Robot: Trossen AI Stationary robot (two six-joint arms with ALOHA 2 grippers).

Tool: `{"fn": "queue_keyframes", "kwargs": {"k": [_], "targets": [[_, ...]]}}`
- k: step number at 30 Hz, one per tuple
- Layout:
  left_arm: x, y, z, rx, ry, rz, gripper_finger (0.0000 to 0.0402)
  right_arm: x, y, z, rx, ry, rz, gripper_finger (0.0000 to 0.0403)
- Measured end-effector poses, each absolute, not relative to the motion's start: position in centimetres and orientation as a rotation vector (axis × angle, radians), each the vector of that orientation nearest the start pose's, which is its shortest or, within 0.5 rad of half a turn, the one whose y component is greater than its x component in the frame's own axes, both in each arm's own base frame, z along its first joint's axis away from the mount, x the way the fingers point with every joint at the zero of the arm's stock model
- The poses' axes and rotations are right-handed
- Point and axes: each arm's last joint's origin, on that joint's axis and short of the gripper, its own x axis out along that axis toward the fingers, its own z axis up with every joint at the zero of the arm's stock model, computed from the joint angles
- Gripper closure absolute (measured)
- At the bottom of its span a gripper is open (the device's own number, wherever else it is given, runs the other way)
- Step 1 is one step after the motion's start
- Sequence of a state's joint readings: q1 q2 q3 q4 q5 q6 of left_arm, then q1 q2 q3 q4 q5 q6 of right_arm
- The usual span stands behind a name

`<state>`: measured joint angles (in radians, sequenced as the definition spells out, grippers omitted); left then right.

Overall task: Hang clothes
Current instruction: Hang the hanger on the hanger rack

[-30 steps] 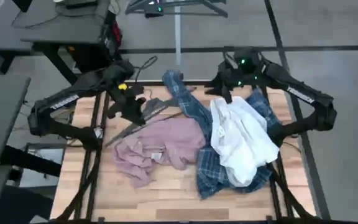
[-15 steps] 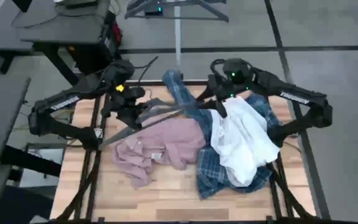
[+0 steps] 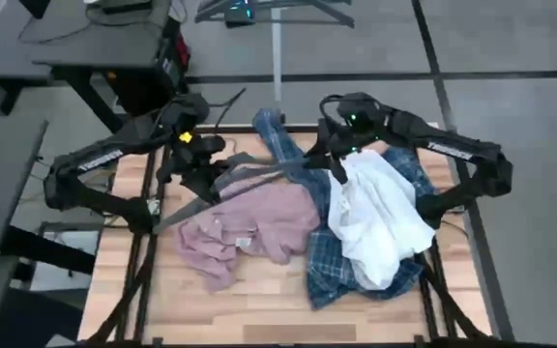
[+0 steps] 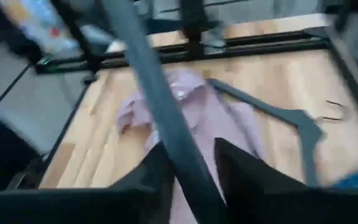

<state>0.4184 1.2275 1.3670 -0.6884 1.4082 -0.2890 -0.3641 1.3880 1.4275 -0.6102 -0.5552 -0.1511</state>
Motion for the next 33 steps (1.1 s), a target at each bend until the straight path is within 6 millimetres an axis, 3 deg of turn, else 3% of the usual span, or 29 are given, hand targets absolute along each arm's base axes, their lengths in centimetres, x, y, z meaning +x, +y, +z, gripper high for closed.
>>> {"fn": "queue_keyframes", "kwargs": {"k": [9, 17, 21, 33], "targets": [[21.9, 8.1, 40.5, -0.695, 0.474, -0.727, 0.0284, 27.3, -9.1, 39.7, 0.16, 0.494, 0.194, 0.0373], [20.1, 12.6, 40.1, -0.672, 0.418, -0.354, 0.0281, 25.4, -10.4, 40.4, 0.197, 0.5, 0.098, 0.0373], [18.5, 14.1, 39.4, -0.694, 0.439, -0.249, 0.028, 23.7, -11.3, 40.9, 0.199, 0.492, 0.053, 0.0373], [16.2, 15.1, 37.5, -0.605, 0.635, 0.038, 0.0279, 20.7, -14.2, 41.9, 0.205, 0.432, -0.086, 0.0373]]}}
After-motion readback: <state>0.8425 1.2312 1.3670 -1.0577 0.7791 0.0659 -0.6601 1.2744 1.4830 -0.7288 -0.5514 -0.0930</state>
